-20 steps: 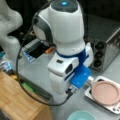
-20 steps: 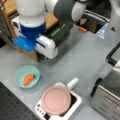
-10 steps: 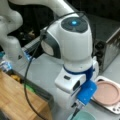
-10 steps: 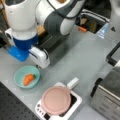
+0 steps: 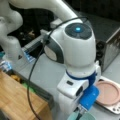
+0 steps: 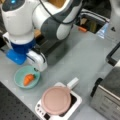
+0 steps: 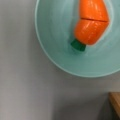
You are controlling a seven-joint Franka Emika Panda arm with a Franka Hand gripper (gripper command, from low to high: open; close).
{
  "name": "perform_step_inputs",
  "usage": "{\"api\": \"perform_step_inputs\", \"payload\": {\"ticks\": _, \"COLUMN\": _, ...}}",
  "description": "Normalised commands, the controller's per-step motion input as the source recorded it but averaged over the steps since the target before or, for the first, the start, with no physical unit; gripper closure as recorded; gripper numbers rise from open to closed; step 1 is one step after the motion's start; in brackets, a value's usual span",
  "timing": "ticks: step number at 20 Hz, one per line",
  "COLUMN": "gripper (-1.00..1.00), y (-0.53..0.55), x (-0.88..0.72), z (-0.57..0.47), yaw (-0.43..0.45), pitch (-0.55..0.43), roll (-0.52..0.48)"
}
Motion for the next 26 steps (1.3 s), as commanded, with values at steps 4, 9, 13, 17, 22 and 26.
{"api": "perform_step_inputs", "payload": {"ticks": 4, "gripper": -1.00, "y": -0.16, "x": 0.36, "z": 0.10, "yaw": 0.137, "pitch": 0.236, "roll": 0.019}}
{"api": "perform_step_inputs", "payload": {"ticks": 9, "gripper": -1.00, "y": -0.20, "x": 0.42, "z": 0.04, "yaw": 0.160, "pitch": 0.229, "roll": 0.021}}
{"api": "perform_step_inputs", "payload": {"ticks": 13, "gripper": -1.00, "y": -0.27, "x": 0.52, "z": 0.02, "yaw": 0.138, "pitch": 0.235, "roll": 0.014}}
{"api": "perform_step_inputs", "payload": {"ticks": 17, "gripper": -1.00, "y": -0.27, "x": 0.52, "z": 0.06, "yaw": 0.098, "pitch": 0.219, "roll": 0.006}}
{"api": "perform_step_inputs", "payload": {"ticks": 22, "gripper": -1.00, "y": -0.18, "x": 0.42, "z": 0.12, "yaw": 0.073, "pitch": 0.209, "roll": -0.006}}
{"api": "perform_step_inputs", "payload": {"ticks": 26, "gripper": -1.00, "y": -0.14, "x": 0.40, "z": 0.06, "yaw": 0.069, "pitch": 0.178, "roll": -0.082}}
